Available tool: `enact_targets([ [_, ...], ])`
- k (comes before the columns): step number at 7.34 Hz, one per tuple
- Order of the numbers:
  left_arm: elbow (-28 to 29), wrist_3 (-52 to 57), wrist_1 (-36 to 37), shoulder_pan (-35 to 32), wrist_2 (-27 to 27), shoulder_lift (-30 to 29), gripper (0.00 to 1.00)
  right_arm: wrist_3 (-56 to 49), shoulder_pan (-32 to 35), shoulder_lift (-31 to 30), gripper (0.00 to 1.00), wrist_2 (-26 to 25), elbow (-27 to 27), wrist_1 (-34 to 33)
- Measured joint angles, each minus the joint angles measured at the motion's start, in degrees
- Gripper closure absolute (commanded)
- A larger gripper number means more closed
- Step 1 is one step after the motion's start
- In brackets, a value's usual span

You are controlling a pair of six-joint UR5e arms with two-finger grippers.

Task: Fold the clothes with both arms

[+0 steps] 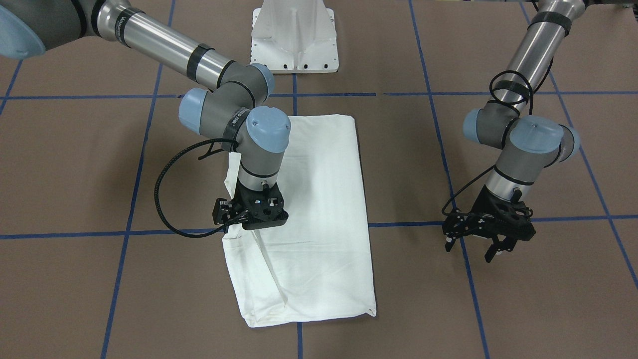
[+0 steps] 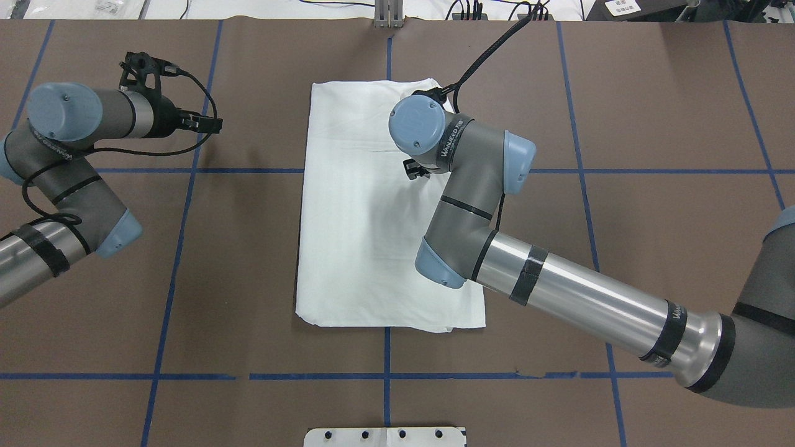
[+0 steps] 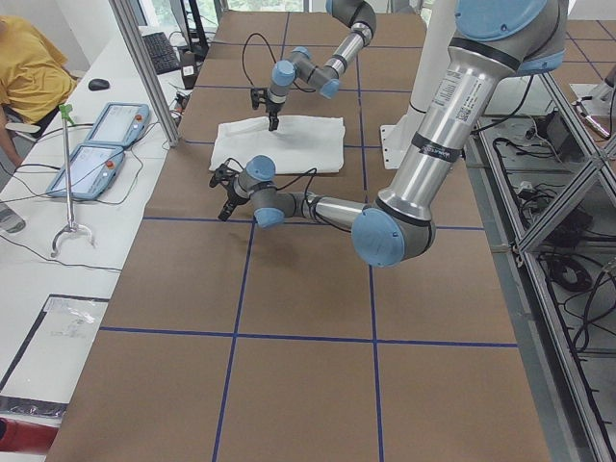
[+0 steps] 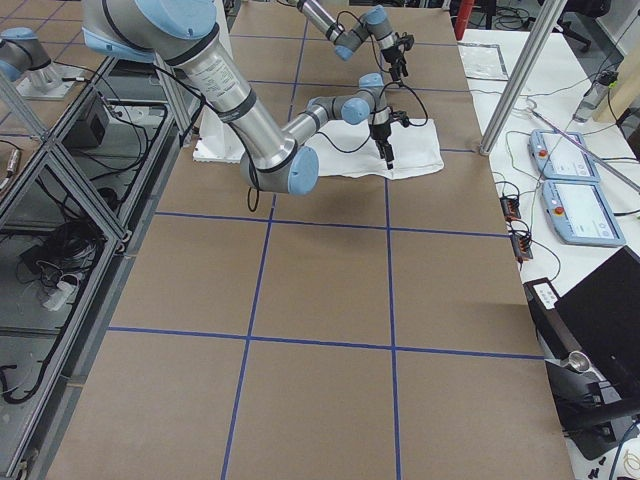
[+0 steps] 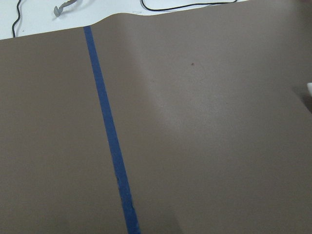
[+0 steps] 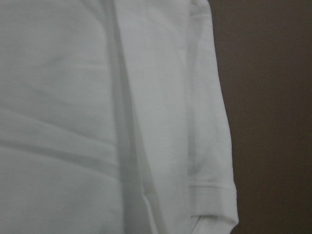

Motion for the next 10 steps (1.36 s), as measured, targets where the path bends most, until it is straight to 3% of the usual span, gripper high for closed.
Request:
enact_targets([
  [6,0.0,-0.1,-0.3,0.3,0.0,0.0,0.0,-3.5,3.2,-0.3,0.0,0.4,-0.4,-2.4],
  [10,-0.3,-0.1,-0.3,0.4,0.0,0.0,0.0,-7.2,6.6,-4.1,0.0,0.8,-0.3,-2.7],
])
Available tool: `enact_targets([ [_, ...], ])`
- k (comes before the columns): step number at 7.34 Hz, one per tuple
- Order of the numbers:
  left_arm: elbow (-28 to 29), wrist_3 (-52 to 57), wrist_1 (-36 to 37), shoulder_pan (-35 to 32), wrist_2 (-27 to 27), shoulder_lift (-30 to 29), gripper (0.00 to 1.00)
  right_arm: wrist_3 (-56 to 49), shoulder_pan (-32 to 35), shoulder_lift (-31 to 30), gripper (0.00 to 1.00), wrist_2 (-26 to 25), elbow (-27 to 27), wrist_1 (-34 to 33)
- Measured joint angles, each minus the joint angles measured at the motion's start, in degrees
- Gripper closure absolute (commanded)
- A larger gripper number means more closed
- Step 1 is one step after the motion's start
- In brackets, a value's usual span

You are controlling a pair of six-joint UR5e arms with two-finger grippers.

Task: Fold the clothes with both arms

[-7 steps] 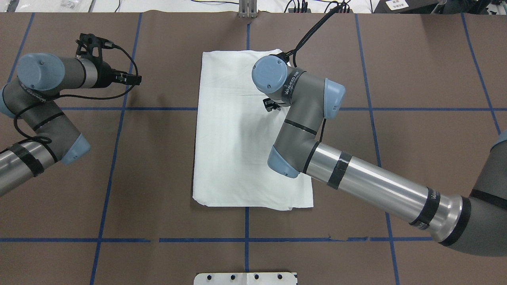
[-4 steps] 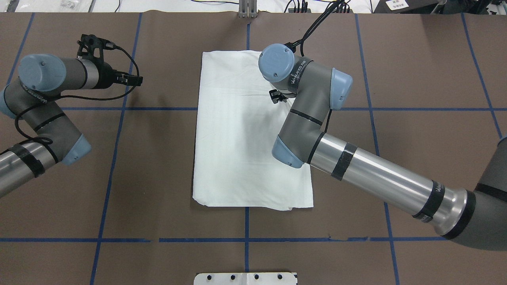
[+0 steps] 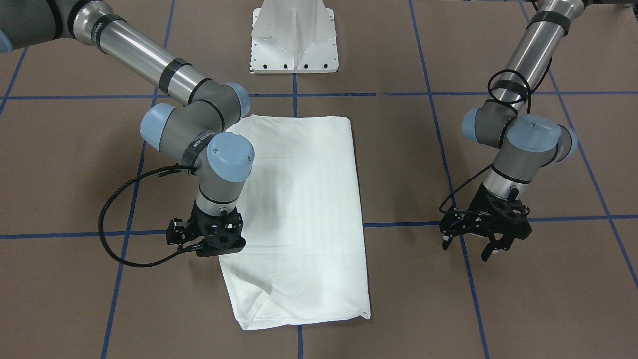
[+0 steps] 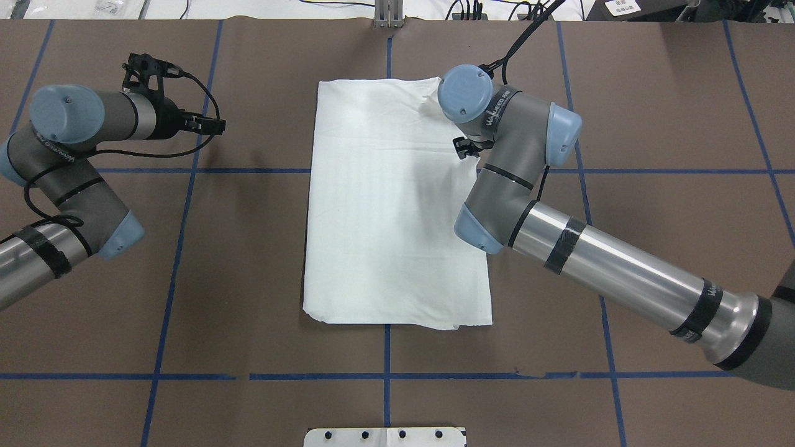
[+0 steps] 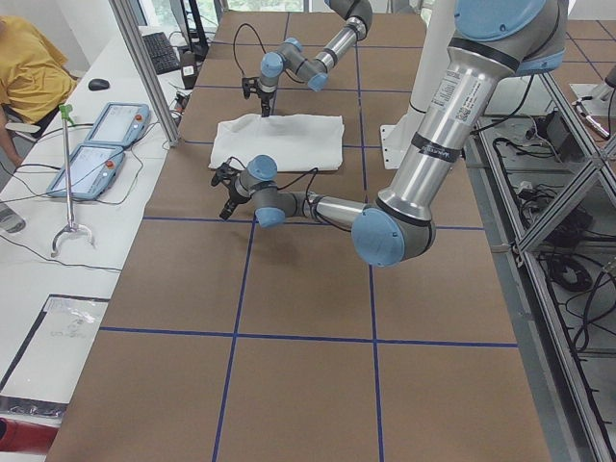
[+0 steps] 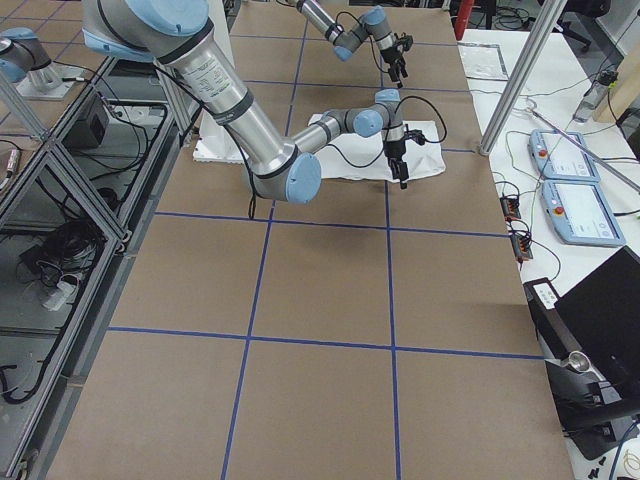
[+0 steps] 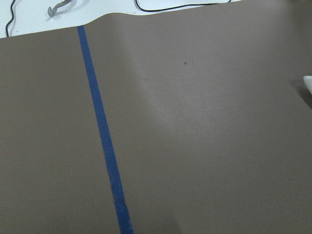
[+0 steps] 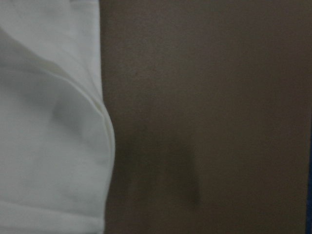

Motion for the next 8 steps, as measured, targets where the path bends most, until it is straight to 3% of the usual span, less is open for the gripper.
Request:
enact_targets([
  [2,-0.3,0.0,-0.1,0.0,0.0,0.0,0.0,-4.9,4.0,-2.9,0.0,0.8,0.2,0.7],
  [4,-2.5,-0.3,0.0,0.0,-0.1,0.0,0.0,-5.0,5.9,-4.5,0.0,5.3,2.6,4.7],
  [6,-7.4,-5.6,0.5,0.7,-1.9,0.5,0.0,1.7,6.0,-9.9,0.0,10.9,11.1,12.1],
  [8,-16.6,-12.8,0.8,4.8,-2.8,4.7,0.0,17.5,2.9,-18.2,0.0,12.2,25.5,15.1],
])
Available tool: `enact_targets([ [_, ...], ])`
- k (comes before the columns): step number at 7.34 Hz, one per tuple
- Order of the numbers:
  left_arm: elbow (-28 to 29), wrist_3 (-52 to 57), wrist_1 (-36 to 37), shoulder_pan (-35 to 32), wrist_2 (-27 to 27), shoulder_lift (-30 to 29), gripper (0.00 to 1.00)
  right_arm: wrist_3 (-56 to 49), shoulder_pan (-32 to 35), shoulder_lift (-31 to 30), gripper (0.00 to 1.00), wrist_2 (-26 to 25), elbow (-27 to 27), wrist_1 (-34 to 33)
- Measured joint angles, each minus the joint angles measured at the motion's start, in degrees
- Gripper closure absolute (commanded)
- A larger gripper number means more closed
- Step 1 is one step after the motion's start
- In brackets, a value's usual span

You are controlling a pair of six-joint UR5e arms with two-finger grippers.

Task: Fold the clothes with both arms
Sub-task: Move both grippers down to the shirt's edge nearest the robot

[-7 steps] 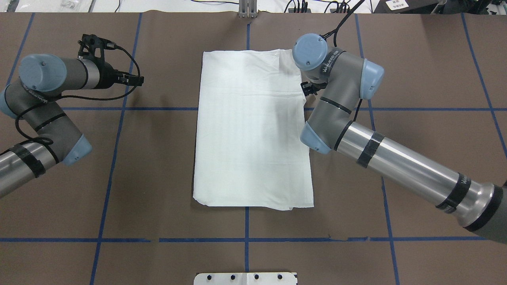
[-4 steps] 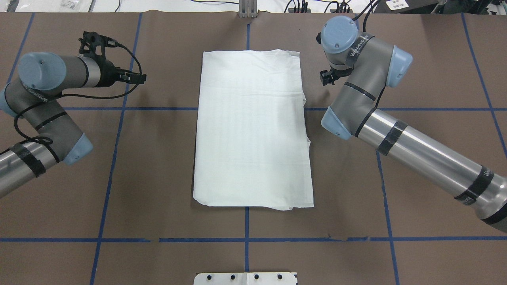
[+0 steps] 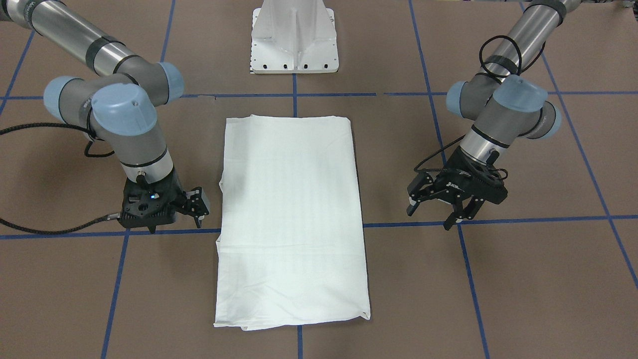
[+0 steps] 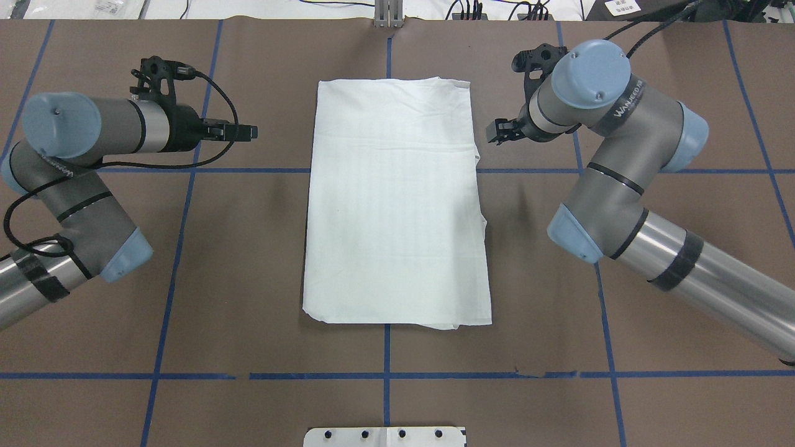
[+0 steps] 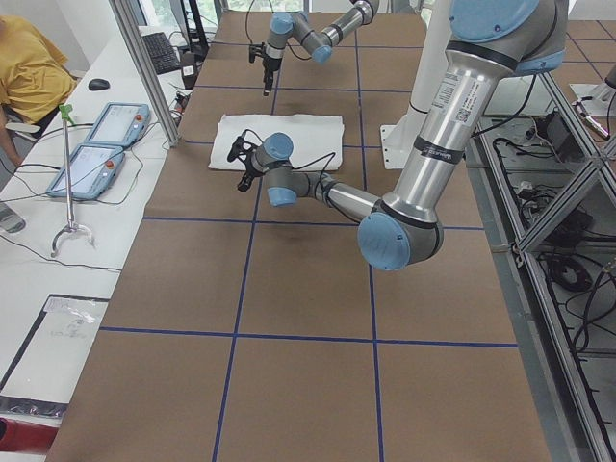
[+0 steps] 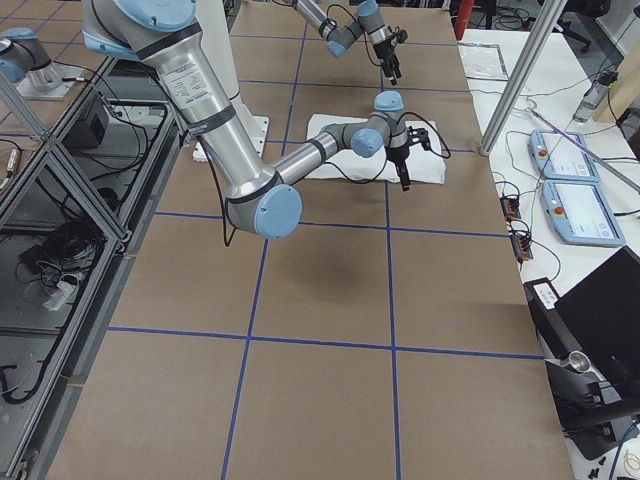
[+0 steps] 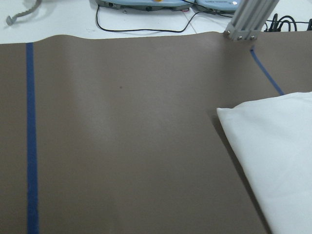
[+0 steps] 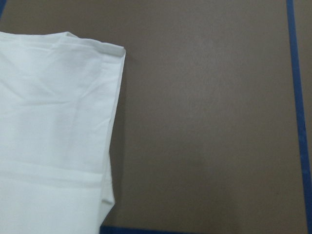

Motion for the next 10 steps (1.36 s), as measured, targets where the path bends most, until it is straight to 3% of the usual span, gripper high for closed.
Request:
enact_targets([
  [2,-11.2,-10.0,0.1,7.3,1.0,6.1,0.0,18.5,-6.9,-10.3,0.0,-5.4,13.7,7.3],
  [3,-15.9,-15.5,0.0,12.4,3.8,8.5,0.0,26.5,-12.1,-14.8,0.0,-10.6,17.3,13.3],
  [5,-19.1,-23.8,0.3,22.5,10.8,10.2,0.0,35.9,-22.4,-19.4,0.0,-22.9,19.8,19.5],
  [7,-16.5,-26.0,1.1,27.2,14.5,9.0,0.04,37.7,-25.5,-20.2,0.0,-27.0,20.2,20.4],
  [8,-14.5,-26.3,1.3,27.8,14.9,7.8,0.17,37.8,-25.8,-20.3,0.0,-27.4,20.2,20.5],
  [10,-12.9,-26.3,1.4,28.1,15.0,6.7,0.58,37.8,-25.9,-20.4,0.0,-27.6,20.2,20.6],
])
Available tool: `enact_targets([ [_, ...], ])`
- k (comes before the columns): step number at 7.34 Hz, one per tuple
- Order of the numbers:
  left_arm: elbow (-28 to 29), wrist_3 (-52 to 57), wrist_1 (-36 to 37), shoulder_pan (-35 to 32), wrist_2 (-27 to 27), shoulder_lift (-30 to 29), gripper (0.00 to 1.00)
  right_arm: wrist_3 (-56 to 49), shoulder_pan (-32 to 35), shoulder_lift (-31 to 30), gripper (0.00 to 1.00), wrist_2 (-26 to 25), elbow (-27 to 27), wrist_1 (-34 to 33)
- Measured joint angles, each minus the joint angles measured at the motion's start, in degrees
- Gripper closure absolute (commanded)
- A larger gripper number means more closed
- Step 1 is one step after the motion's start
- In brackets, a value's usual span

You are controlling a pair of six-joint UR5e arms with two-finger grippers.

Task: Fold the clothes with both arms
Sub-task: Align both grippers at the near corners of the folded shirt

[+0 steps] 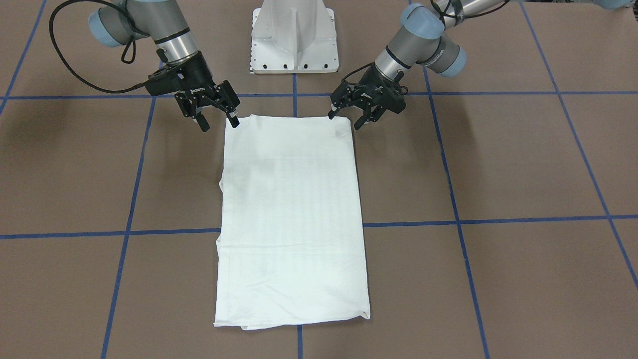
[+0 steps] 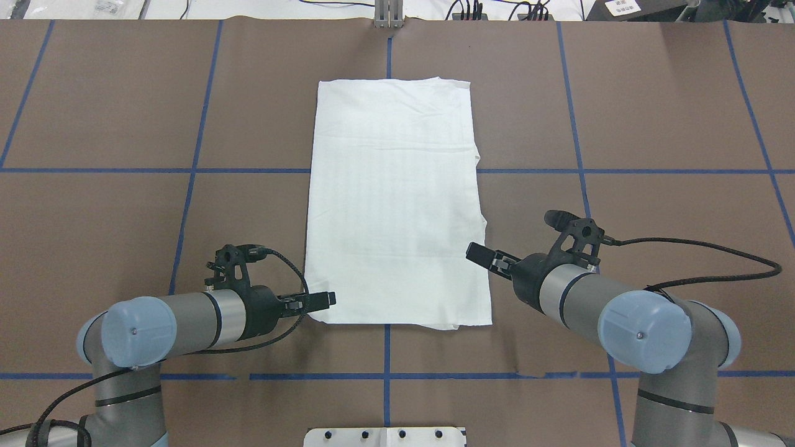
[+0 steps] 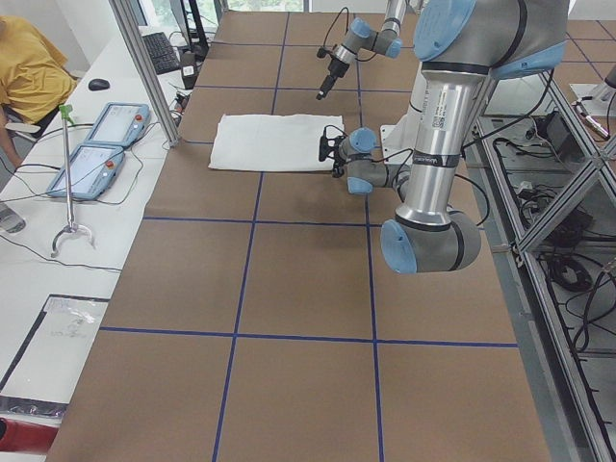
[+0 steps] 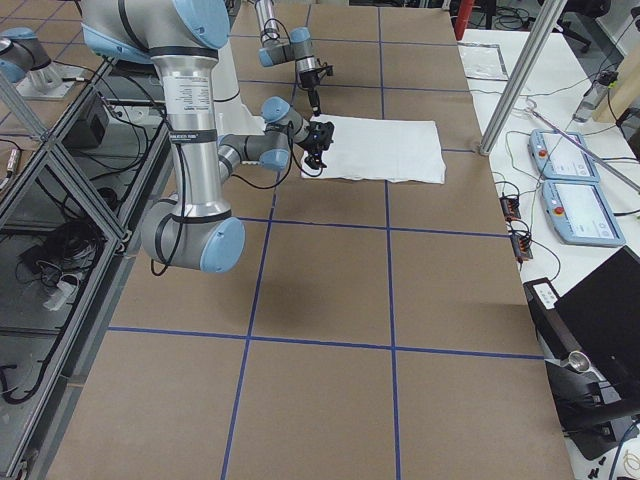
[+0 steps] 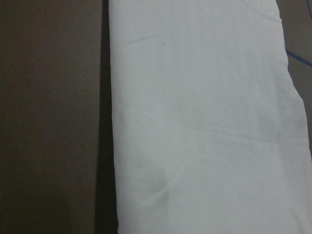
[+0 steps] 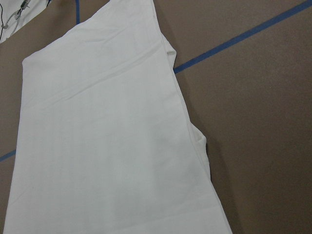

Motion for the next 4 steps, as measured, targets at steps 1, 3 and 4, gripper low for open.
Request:
enact_targets([
  [1,0.2,0.0,0.0,0.0,0.0,-0.1,0.58,0.0,0.0,0.0,0.0,0.0,0.0,0.0],
  [3,0.2,0.0,0.2,0.0,-0.1,-0.1,0.49,0.0,0.0,0.0,0.0,0.0,-0.1,-0.1],
  [4,0.2,0.0,0.9,0.0,-0.2,-0.1,0.43,0.0,-0.1,0.0,0.0,0.0,-0.2,-0.1],
])
